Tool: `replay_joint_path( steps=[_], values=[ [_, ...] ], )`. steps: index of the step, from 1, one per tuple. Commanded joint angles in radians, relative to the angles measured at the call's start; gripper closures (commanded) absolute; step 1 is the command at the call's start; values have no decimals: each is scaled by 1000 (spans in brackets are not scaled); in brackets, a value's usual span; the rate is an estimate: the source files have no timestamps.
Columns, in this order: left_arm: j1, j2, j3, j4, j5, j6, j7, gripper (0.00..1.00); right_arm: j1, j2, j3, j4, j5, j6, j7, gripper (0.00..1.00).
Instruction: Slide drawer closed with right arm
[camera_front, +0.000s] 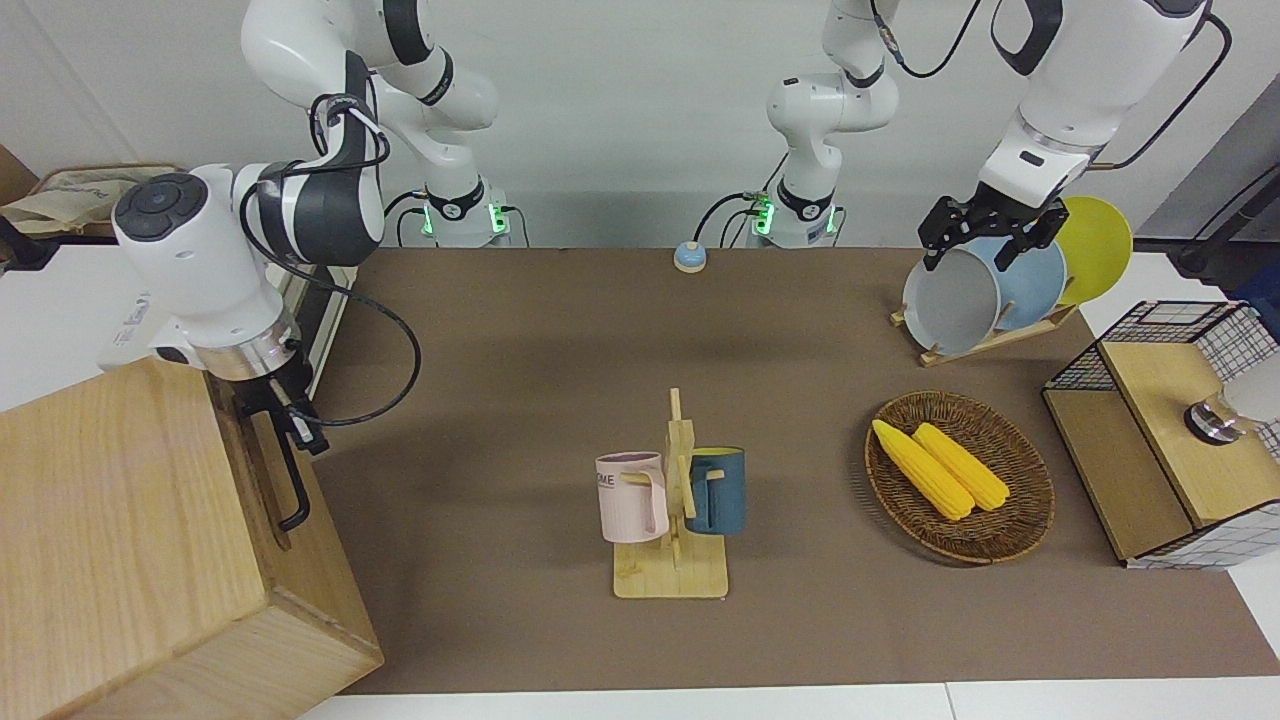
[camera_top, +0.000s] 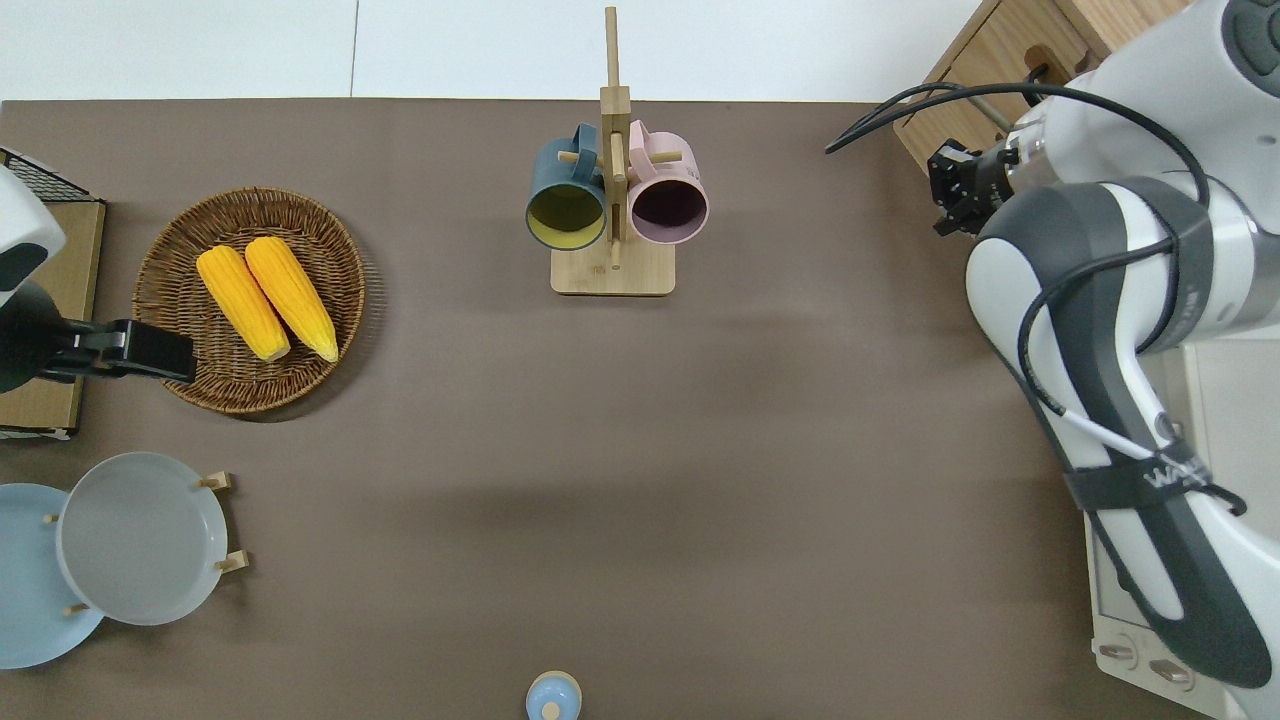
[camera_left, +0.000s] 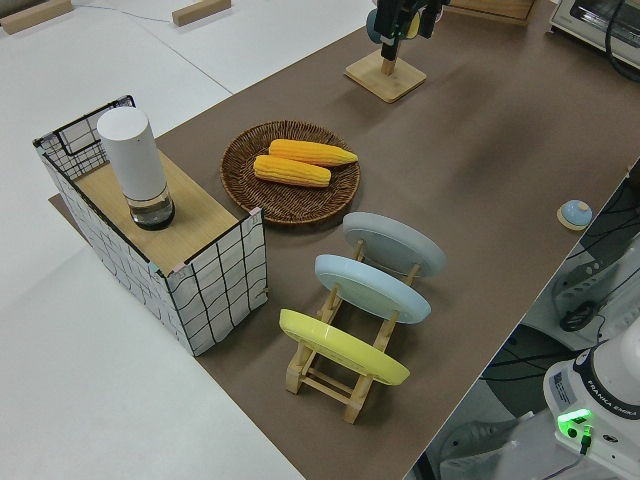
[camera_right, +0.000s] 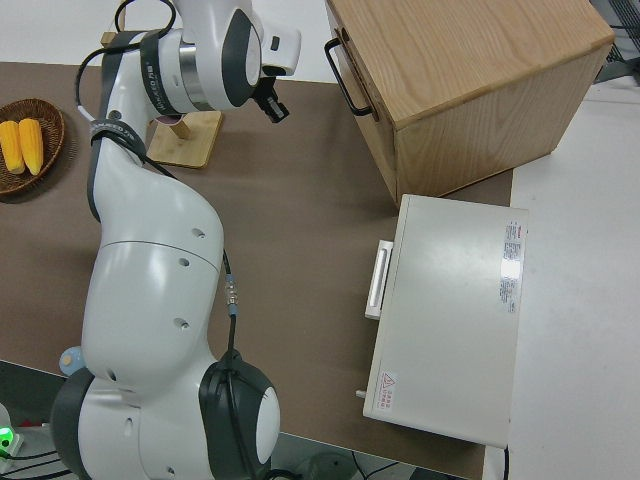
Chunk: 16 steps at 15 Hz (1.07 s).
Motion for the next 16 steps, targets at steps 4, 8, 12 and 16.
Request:
replay_joint_path(
  steps=[4, 8, 12, 16],
  values=[
    [4, 11, -6, 26, 17, -20, 10, 7, 56, -156, -3, -55, 32, -143, -317, 1000],
    [4, 11, -6, 24, 17, -20, 10, 7, 65, -258, -3, -146, 38, -167, -497, 1000],
    [4, 11, -6, 26, 17, -20, 10, 7, 46, -268, -11, -149, 38, -196, -660, 1000],
    [4, 11, -6, 24, 17, -20, 10, 7, 37, -260, -14, -138, 35, -197, -686, 659]
  ],
)
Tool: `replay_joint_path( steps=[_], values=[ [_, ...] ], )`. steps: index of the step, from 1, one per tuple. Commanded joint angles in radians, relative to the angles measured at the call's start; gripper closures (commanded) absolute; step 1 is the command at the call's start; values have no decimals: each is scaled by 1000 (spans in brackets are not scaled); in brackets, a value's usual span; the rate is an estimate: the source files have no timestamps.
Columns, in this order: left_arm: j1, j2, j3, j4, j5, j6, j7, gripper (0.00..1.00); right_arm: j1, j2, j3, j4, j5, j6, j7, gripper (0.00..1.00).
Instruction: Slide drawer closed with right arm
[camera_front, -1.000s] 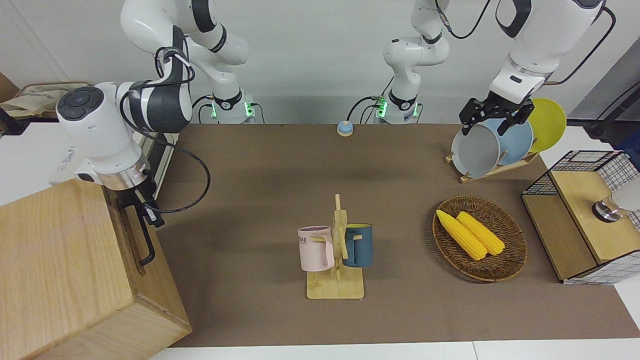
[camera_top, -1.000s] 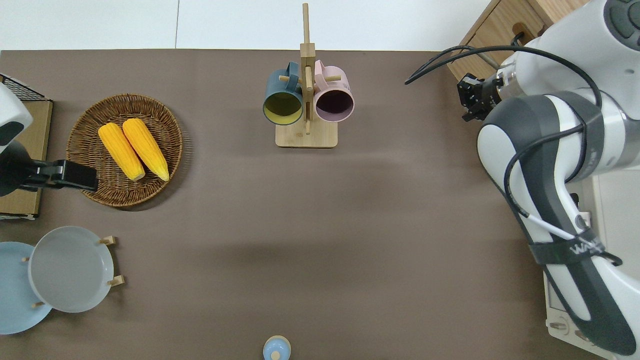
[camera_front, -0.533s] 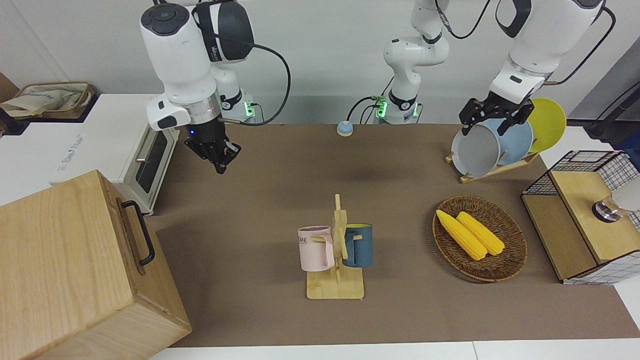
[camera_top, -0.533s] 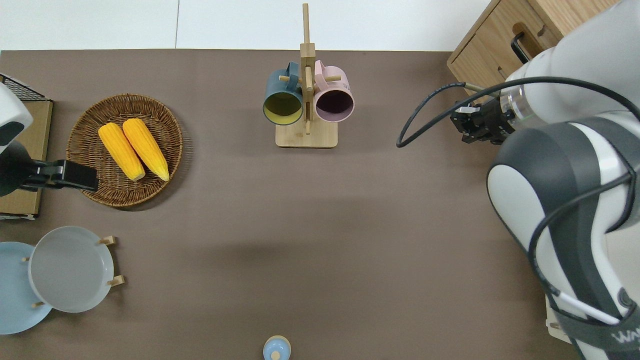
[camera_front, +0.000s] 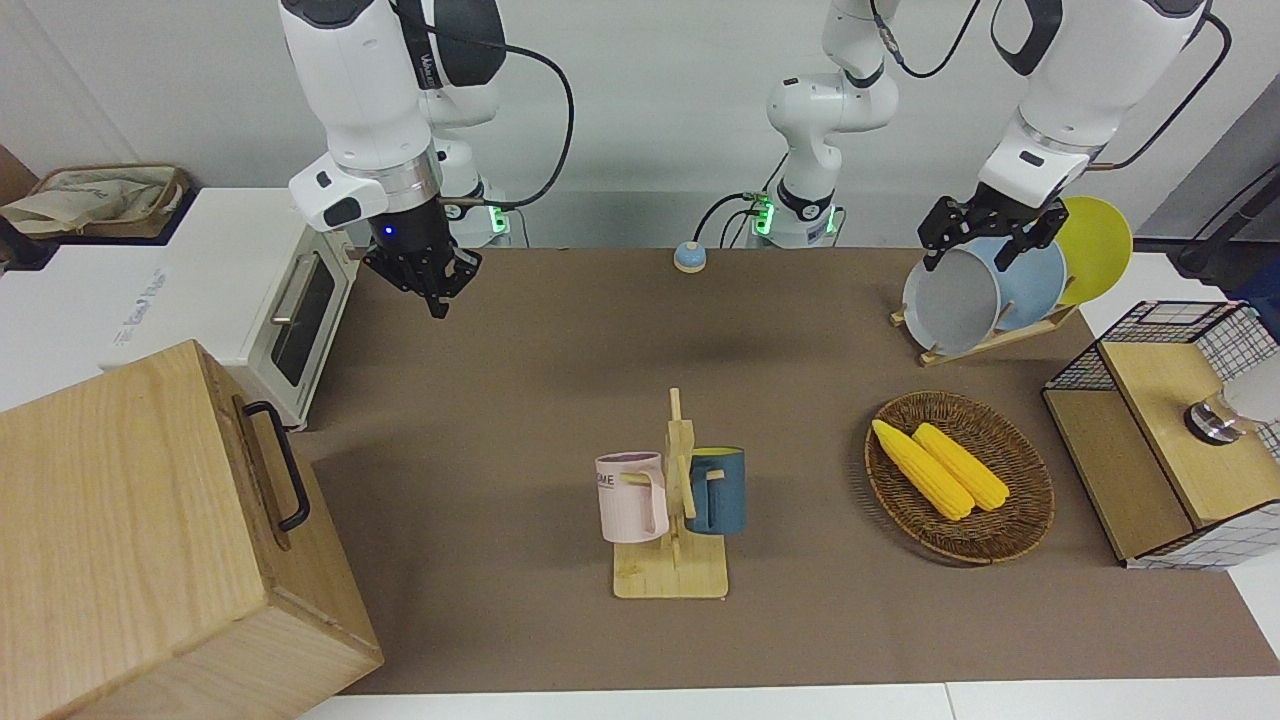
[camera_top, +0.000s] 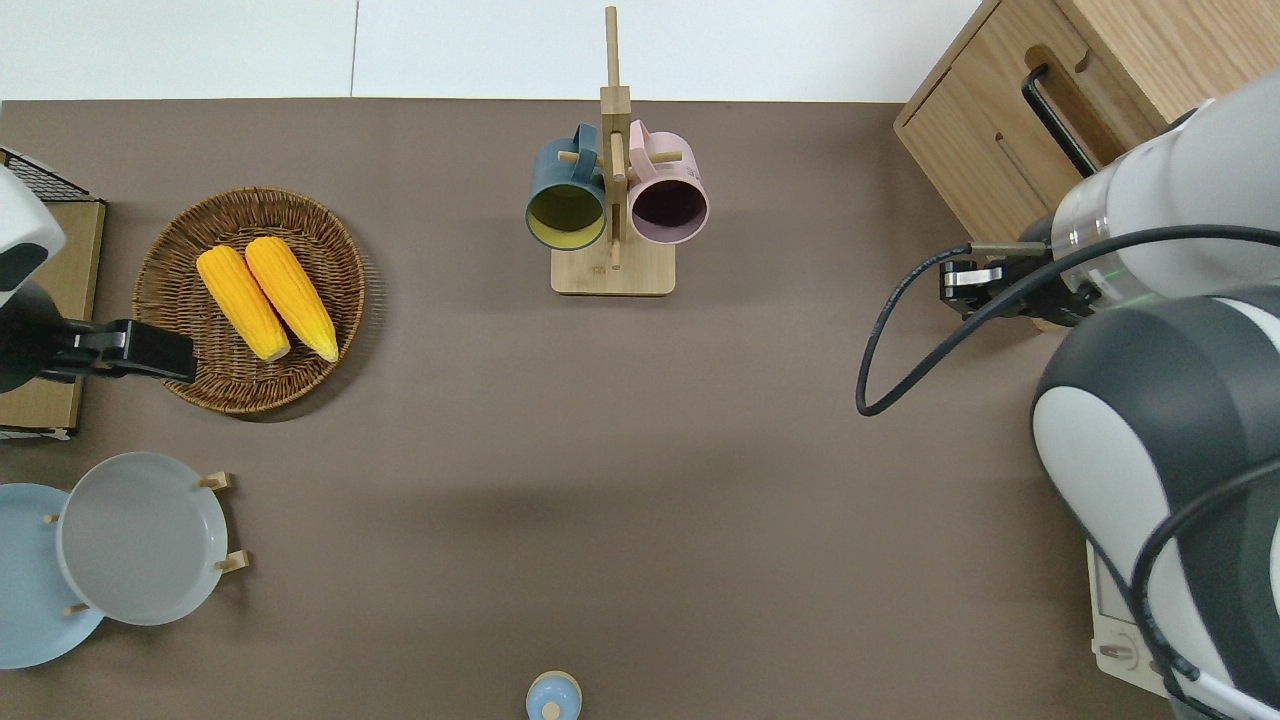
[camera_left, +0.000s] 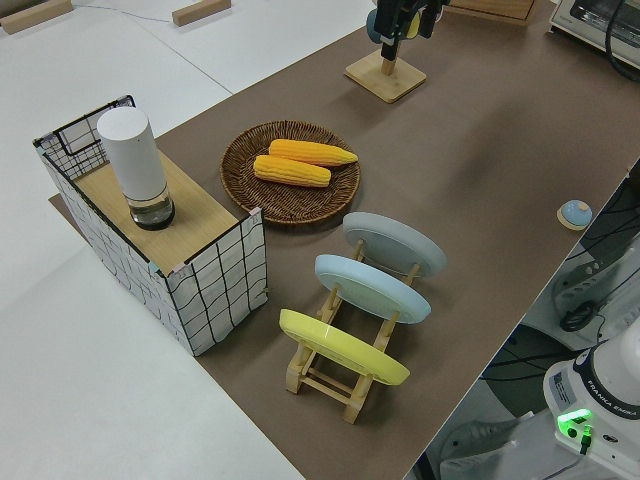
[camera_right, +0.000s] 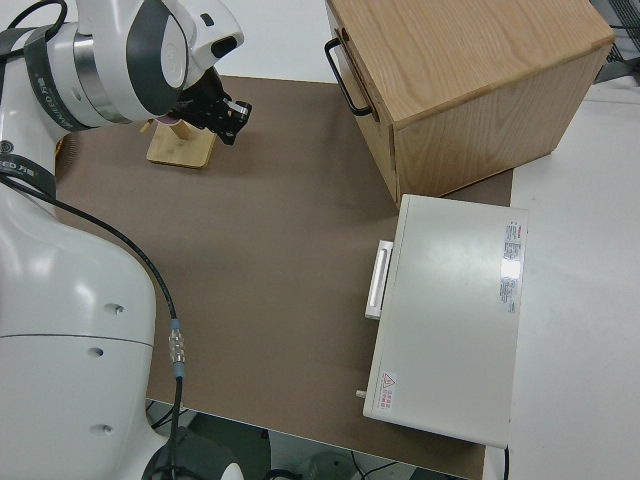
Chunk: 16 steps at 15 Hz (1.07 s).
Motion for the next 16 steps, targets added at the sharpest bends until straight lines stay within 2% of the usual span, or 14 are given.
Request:
replay_joint_path(
  steps=[1, 2, 3, 6, 9, 16],
  values=[
    [4, 11, -6, 26, 17, -20, 10, 7, -22, -13, 6, -19, 17, -1, -45, 517],
    [4, 11, -6, 26, 17, -20, 10, 7, -22, -13, 6, -19, 11, -1, -48, 306],
    [4, 11, -6, 24, 17, -20, 10, 7, -20, -13, 6, -18, 8, -1, -45, 8],
    [4, 11, -6, 26, 17, -20, 10, 7, -23, -13, 7, -16, 17, -1, -56, 13],
    [4, 11, -6, 24, 17, -20, 10, 7, -20, -8, 7, -3, 6, -2, -140, 13],
    [4, 11, -6, 26, 17, -20, 10, 7, -27, -8, 6, -3, 4, -9, -147, 13]
  ],
)
